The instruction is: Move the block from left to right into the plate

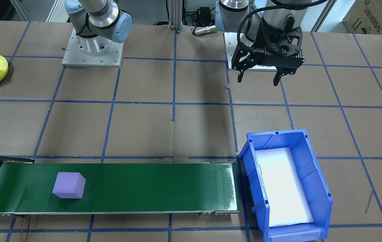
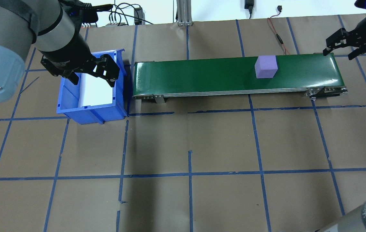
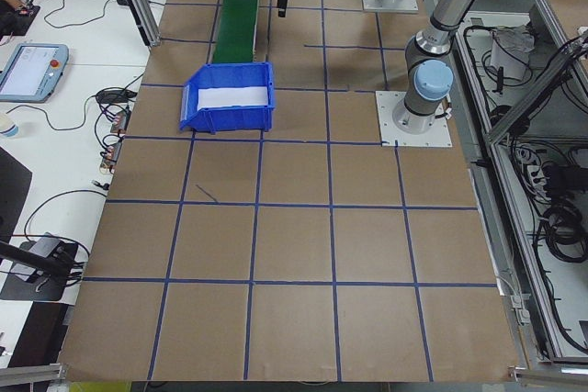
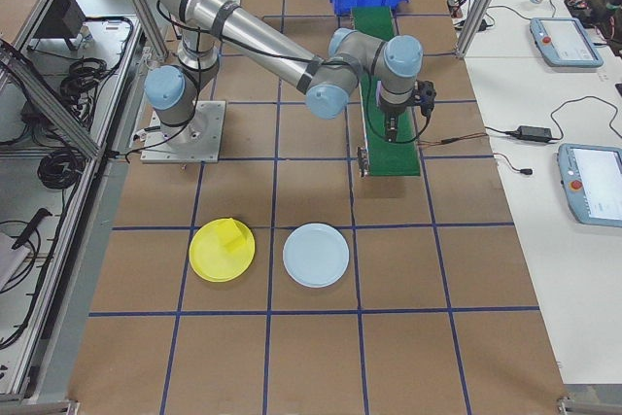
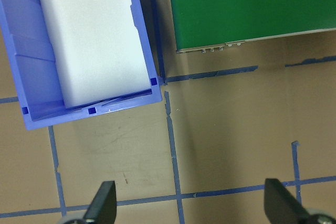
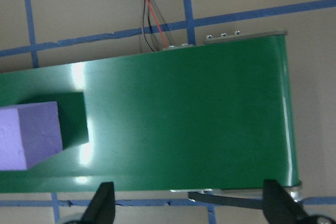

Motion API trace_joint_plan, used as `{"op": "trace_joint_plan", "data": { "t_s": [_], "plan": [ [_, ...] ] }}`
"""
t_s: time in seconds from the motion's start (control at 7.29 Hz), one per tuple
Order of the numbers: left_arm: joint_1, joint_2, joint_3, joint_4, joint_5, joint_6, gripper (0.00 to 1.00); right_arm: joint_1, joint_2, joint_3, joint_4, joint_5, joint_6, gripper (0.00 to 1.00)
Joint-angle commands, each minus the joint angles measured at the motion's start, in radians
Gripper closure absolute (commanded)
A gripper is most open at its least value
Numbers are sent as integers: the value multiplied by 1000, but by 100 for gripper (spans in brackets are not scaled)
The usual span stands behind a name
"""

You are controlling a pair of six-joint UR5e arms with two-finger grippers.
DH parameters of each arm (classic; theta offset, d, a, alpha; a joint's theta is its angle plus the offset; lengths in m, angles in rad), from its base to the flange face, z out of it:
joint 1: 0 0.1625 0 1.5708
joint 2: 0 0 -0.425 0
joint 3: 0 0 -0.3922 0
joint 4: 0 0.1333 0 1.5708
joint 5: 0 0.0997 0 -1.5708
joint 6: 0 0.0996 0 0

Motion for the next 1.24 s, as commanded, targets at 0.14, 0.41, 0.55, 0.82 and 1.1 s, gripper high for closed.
{"op": "trace_joint_plan", "data": {
  "t_s": [0.14,0.41,0.55,0.82,1.1],
  "plan": [
    [0,2,4,1,2,1,0,39,64,-11,-92,105,88,0],
    [0,3,7,3,0,-2,0,71,81,-6,-143,137,123,0],
    [0,6,7,1,2,-2,0,75,96,6,-157,137,120,0],
    [-2,6,7,3,0,-2,0,90,118,18,-197,137,119,0],
    [-2,5,5,3,0,-2,0,90,135,20,-212,127,107,0]
  ]
}}
